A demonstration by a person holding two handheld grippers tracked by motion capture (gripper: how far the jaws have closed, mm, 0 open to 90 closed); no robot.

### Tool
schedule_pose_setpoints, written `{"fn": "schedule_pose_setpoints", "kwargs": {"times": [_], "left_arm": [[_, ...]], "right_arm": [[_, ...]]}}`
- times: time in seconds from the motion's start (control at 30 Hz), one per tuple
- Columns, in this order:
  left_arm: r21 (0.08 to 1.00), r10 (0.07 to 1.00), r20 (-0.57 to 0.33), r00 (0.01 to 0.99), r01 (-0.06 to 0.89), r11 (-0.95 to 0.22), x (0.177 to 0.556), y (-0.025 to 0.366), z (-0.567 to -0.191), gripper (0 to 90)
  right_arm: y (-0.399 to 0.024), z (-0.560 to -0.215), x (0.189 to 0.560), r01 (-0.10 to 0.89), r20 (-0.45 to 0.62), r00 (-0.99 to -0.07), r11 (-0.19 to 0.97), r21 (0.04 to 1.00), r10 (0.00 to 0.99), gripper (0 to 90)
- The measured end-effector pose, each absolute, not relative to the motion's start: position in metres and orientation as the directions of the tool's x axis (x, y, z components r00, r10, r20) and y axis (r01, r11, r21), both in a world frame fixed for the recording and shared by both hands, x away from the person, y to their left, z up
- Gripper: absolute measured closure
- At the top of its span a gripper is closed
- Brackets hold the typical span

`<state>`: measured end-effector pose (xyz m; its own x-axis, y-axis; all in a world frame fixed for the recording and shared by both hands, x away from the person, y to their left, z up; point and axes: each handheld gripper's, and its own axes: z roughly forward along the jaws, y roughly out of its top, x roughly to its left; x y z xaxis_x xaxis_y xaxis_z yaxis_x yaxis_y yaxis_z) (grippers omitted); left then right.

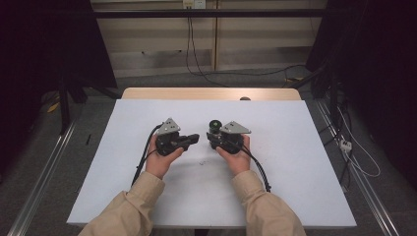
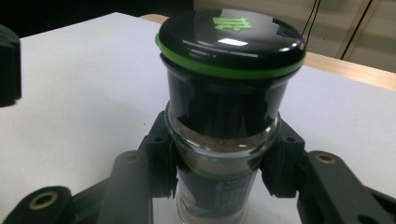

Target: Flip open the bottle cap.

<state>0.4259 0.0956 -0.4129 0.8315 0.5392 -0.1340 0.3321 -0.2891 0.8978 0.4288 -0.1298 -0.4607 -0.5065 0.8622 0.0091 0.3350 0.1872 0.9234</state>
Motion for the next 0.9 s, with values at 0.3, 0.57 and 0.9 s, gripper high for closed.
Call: {"fn": "schedule_pose_setpoints", "kwargs": {"times": [0.3, 0.57, 0.9], "left_arm": [[0.890, 0.535, -0.126, 0.835, 0.333, -0.311, 0.432, 0.084, -0.414, 90.0], [0.885, 0.533, -0.114, 0.838, 0.330, -0.328, 0.438, 0.072, -0.414, 90.0], [0.875, 0.530, -0.113, 0.841, 0.337, -0.348, 0.444, 0.063, -0.411, 90.0]], "right_arm": [[-0.130, -0.461, 0.429, 0.335, 0.011, -0.507, 0.186, 0.924, 0.862, 53.5], [-0.130, -0.461, 0.429, 0.337, 0.013, -0.507, 0.184, 0.923, 0.862, 53.5], [-0.130, -0.461, 0.429, 0.337, 0.013, -0.507, 0.185, 0.923, 0.862, 53.5]]}}
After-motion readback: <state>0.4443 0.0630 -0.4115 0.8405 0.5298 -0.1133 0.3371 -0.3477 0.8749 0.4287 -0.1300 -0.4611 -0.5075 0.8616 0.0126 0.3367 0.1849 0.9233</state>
